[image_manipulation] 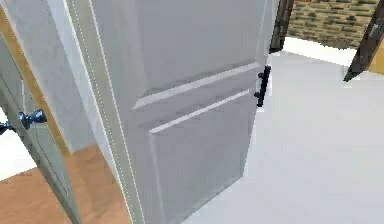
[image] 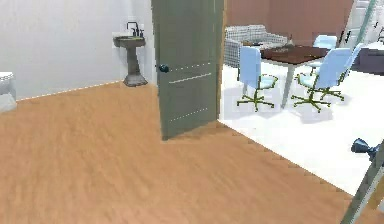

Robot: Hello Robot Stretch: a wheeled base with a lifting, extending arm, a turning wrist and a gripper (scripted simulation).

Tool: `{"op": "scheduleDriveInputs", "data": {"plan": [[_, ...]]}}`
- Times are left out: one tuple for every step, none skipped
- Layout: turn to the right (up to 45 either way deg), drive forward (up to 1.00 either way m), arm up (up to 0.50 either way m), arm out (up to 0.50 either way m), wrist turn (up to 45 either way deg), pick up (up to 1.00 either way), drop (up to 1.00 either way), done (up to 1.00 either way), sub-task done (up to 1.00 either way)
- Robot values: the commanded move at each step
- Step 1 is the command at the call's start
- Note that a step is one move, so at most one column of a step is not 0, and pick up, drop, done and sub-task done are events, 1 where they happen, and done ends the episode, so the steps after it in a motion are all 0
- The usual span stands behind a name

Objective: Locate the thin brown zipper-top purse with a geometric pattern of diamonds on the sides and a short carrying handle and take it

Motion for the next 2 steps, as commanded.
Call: {"op": "scheduleDriveInputs", "data": {"plan": [[0.0, 1.0, 0.0, 0.0, 0.0, 0.0, 0.0, 0.0, 0.0], [3.0, 0.0, 0.0, 0.0, 0.0, 0.0, 0.0, 0.0, 0.0]]}}
